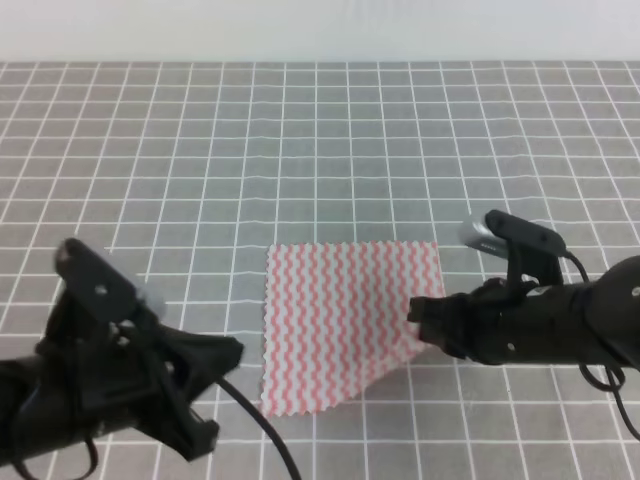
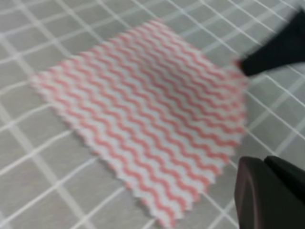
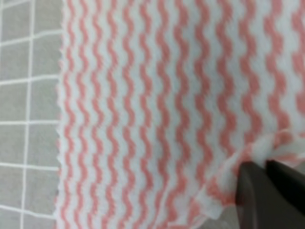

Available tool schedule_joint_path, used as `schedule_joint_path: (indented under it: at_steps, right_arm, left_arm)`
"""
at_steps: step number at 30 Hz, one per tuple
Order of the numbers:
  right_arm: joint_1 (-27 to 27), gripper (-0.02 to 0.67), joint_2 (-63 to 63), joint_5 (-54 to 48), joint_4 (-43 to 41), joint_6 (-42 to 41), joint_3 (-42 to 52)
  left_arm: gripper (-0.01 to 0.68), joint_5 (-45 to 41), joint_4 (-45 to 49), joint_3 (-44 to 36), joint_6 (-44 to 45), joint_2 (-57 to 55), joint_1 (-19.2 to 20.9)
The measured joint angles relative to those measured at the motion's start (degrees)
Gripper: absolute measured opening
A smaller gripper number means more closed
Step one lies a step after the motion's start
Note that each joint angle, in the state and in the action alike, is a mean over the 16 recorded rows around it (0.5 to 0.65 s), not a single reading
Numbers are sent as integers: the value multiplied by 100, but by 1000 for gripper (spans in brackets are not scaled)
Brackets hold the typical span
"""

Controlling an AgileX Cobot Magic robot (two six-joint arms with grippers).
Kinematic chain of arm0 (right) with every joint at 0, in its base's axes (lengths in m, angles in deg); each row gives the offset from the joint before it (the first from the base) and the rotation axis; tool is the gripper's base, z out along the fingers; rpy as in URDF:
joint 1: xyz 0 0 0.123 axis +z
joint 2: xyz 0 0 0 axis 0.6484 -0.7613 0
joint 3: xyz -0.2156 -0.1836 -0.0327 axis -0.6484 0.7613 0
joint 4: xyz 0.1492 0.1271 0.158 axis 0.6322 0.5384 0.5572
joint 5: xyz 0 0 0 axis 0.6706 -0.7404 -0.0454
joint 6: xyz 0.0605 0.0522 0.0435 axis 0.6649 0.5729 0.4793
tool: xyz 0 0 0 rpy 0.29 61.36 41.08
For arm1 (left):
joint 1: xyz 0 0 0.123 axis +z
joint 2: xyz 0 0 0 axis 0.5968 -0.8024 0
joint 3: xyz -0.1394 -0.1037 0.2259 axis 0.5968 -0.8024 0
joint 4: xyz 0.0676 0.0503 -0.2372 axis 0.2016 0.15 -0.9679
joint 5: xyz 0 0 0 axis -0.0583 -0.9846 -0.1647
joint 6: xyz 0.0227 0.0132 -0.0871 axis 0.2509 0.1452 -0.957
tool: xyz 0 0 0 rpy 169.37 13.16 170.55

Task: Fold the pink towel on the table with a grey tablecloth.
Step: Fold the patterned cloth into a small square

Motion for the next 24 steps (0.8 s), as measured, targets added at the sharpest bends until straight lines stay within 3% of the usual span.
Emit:
schedule_joint_path:
  at_steps: [10, 24]
  right_arm:
    - [1, -13, -197, 133, 8, -126, -307]
    - [1, -14, -460, 284, 17, -163, -628]
  left_arm:
    - [0, -353, -990, 0, 1503, -580, -79]
    - [8, 469, -1182, 42, 2353, -951, -779]
